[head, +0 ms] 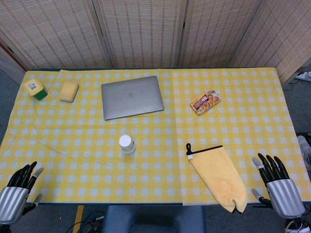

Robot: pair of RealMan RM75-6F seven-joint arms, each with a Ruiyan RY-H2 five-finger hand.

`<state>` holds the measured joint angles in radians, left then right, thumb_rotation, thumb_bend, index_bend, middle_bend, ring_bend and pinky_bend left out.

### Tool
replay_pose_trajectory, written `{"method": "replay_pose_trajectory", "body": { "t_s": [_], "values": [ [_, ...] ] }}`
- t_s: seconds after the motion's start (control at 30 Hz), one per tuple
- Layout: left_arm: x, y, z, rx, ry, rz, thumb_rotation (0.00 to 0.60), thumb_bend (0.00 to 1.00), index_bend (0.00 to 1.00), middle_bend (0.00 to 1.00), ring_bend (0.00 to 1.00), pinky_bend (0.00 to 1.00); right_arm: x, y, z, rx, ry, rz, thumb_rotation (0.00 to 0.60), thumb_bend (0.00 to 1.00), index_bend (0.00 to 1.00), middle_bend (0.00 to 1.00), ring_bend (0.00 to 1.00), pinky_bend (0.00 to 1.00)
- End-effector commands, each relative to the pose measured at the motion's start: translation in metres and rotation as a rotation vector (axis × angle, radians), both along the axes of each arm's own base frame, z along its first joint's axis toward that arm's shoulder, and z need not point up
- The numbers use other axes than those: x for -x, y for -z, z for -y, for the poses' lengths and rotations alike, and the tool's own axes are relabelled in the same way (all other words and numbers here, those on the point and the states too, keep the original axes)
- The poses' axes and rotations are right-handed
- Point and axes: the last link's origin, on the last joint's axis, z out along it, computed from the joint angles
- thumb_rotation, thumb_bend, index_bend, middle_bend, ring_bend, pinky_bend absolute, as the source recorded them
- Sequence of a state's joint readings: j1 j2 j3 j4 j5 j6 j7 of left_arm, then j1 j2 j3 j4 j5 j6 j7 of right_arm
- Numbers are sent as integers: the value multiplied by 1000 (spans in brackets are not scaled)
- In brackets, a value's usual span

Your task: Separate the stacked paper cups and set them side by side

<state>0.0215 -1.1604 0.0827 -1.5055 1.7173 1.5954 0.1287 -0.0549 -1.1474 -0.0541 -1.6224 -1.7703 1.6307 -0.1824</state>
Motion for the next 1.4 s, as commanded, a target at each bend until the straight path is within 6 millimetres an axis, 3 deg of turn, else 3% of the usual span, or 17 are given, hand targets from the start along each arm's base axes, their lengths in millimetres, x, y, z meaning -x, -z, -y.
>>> {"method": "replay_pose_trajectory", "body": {
  "t_s": [0.03, 0.4, 0.67, 0.77, 0.97, 1.1, 1.4],
  "values": [
    [0, 0, -1, 4, -5, 2, 600, 335, 137, 0, 0, 157, 0, 2, 2, -4, 2, -6, 600, 195, 0, 0, 0, 0],
    [-5, -6, 0, -9, 16, 13, 600, 335, 138, 0, 0, 157, -1, 4, 3, -14, 2, -8, 600, 195, 0, 0, 0, 0],
    [-40, -20, -17, 56, 77, -40, 600, 335, 138, 0, 0, 157, -3, 2, 1, -13, -14, 6, 600, 195, 0, 0, 0, 0],
    [-64, -25, -33, 135, 96, -40, 600, 335, 140, 0, 0, 157, -2, 1, 2, -12, -13, 8, 600, 195, 0, 0, 0, 0],
    [-112, -31, -84, 259, 140, -69, 600, 335, 186, 0, 0, 157, -3, 1, 7, -10, -13, 9, 600, 195, 0, 0, 0, 0],
    [-135, -22, -117, 302, 187, -121, 600, 335, 236, 0, 0, 157, -2, 2, 11, -9, -10, 6, 600, 195, 0, 0, 0, 0],
    [-177, 5, -162, 409, 191, -180, 600, 335, 243, 0, 0, 157, 1, 1, 16, -10, 14, 8, 600, 195, 0, 0, 0, 0]
  ]
}}
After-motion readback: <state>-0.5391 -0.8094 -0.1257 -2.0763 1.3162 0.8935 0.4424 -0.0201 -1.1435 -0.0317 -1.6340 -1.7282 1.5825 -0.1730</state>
